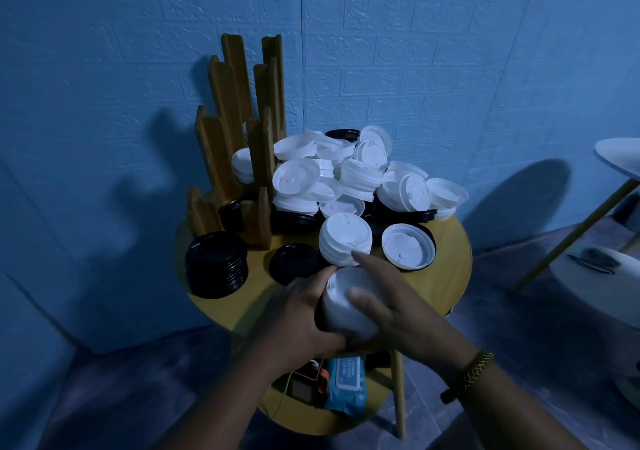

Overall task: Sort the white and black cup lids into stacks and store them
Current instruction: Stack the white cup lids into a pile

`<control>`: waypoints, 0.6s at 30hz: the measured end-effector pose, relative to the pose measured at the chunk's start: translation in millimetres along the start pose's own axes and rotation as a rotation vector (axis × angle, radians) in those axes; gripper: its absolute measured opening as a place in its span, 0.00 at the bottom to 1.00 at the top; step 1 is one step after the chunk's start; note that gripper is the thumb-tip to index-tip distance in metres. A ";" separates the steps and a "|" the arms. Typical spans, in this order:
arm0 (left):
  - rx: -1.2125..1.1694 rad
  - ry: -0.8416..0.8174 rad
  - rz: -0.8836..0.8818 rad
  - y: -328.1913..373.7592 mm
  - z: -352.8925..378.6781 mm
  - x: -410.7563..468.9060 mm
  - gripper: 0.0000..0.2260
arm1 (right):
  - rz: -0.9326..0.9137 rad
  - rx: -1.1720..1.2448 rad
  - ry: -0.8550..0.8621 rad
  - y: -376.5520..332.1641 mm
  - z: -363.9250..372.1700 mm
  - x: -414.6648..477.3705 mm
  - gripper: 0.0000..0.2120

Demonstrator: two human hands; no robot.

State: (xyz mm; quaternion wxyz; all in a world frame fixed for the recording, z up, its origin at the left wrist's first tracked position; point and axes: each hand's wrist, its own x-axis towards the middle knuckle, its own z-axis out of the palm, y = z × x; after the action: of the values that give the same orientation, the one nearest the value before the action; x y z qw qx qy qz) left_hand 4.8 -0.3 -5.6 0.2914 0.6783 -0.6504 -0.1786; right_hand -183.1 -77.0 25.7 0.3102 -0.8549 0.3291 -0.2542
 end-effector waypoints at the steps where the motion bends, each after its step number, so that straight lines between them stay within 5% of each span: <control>1: 0.003 0.010 0.012 0.9 -0.7 -0.1 0.42 | 0.008 0.058 0.073 3.3 -4.9 0.8 0.36; 4: 0.001 0.026 0.037 2.3 -1.9 -1.3 0.41 | -0.033 -0.246 0.315 26.8 -17.6 10.1 0.20; 8: -0.061 0.006 0.023 0.5 -1.5 -1.7 0.42 | 0.163 -0.509 0.117 50.7 -25.5 12.5 0.15; 18: -0.140 0.026 -0.008 0.0 0.9 0.4 0.35 | -0.026 -0.401 0.358 52.0 -26.7 7.8 0.12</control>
State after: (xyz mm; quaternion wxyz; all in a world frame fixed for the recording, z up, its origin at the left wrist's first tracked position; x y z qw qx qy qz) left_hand 4.2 -0.8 -6.3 0.3458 0.6611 -0.6299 -0.2159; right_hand -216.1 -123.1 9.4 0.0683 -0.8448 0.4117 -0.3350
